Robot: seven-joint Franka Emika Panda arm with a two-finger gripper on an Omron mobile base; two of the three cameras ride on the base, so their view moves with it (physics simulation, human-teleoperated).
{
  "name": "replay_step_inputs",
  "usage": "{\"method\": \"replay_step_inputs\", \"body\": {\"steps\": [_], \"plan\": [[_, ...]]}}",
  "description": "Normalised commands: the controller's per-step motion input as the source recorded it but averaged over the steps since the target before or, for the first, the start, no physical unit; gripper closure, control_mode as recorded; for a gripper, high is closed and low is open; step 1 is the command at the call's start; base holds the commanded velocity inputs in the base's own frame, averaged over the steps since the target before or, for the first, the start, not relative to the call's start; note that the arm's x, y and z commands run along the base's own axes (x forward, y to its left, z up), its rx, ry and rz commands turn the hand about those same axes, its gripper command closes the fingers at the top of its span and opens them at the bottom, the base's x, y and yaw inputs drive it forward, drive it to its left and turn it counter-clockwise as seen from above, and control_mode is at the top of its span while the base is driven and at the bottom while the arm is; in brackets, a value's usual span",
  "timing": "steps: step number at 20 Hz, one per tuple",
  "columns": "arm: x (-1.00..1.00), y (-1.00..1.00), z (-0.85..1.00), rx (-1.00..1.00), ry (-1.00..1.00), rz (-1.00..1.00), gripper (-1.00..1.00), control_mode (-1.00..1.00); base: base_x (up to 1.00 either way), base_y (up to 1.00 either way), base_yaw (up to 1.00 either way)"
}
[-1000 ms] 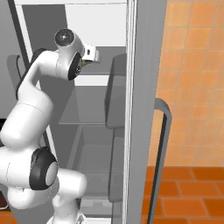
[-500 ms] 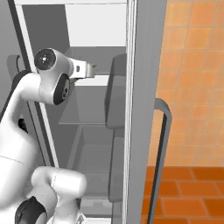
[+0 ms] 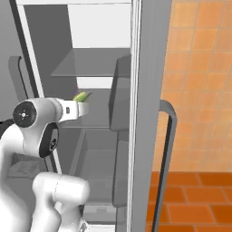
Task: Place one corn and one fish in each tupperware on the nearby counter, to pack two identical lunches.
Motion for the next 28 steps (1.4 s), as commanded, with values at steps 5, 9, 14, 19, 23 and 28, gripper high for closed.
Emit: {"method": "replay_step_inputs", "body": {"steps": [5,9,14,19,23,28], "plan": [[0.00,0.00,0.00,0.00,0.00,0.00,1.00,1.00,-0.92,0.64,0.01],[0.00,0.00,0.00,0.00,0.00,0.00,1.00,1.00,-0.39,1.00,0.01],[0.00,0.00,0.00,0.00,0.00,0.00,1.00,1.00,-0.06,1.00,0.00],[0.00,0.00,0.00,0.00,0.00,0.00,1.00,1.00,0.00,1.00,0.00],[0.00,0.00,0.00,0.00,0.00,0.00,1.00,1.00,0.00,1.00,0.00],[0.00,0.00,0.00,0.00,0.00,0.00,1.00,1.00,0.05,1.00,0.00]]}}
